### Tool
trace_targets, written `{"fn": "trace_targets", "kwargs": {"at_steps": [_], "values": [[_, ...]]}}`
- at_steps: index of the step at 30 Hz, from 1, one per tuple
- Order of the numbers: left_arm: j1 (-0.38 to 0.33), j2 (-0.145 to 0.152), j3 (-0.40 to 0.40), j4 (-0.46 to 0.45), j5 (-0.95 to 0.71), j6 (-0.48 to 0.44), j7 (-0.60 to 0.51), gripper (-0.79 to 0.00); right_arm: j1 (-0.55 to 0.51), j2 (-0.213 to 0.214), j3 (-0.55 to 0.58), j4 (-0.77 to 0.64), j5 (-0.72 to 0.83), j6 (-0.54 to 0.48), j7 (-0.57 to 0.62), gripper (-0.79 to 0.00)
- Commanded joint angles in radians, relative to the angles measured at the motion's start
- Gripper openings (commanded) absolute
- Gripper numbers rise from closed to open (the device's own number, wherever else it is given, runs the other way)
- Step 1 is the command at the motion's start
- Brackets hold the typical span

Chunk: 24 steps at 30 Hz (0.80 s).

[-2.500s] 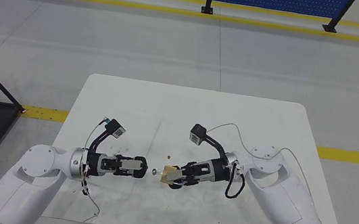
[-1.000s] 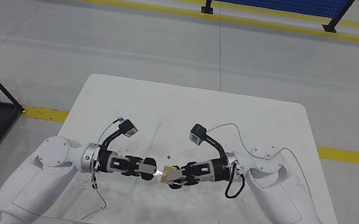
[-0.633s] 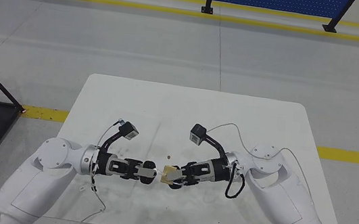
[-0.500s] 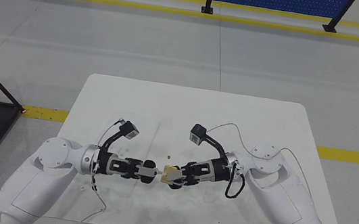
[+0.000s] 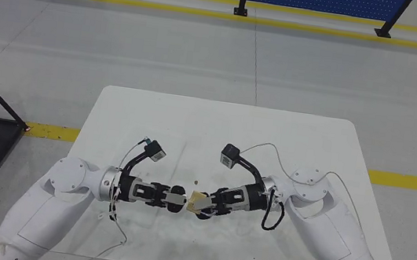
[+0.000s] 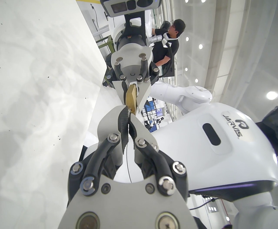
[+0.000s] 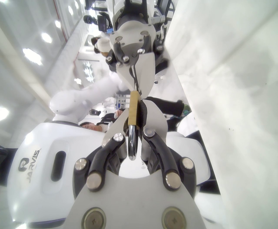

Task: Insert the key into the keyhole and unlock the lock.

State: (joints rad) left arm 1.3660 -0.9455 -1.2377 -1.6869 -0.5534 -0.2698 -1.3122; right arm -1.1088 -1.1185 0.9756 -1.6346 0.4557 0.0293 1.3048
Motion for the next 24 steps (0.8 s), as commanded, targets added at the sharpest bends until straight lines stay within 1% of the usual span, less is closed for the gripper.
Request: {"fn": "trace_targets", "kwargs": {"at_steps": [1,7,11,14,19,24], "values": [[-0.002,0.000,0.002,0.001,0.001,0.005,0.001,-0.785,0.000,0.000,0.000,0.000,0.000,0.000,0.000,-0.785],[-0.004,0.000,0.004,0.002,0.006,-0.004,-0.002,-0.785,0.000,0.000,0.000,0.000,0.000,0.000,0.000,-0.785],[-0.004,0.001,0.000,-0.005,0.050,-0.053,0.013,-0.785,0.000,0.000,0.000,0.000,0.000,0.000,0.000,-0.785],[0.004,0.002,-0.005,-0.018,0.094,-0.102,0.044,-0.785,0.000,0.000,0.000,0.000,0.000,0.000,0.000,-0.785],[0.016,0.003,-0.008,-0.035,0.114,-0.158,0.051,-0.785,0.000,0.000,0.000,0.000,0.000,0.000,0.000,-0.785],[0.025,0.004,-0.009,-0.040,0.118,-0.181,0.050,-0.785,0.000,0.000,0.000,0.000,0.000,0.000,0.000,-0.785]]}}
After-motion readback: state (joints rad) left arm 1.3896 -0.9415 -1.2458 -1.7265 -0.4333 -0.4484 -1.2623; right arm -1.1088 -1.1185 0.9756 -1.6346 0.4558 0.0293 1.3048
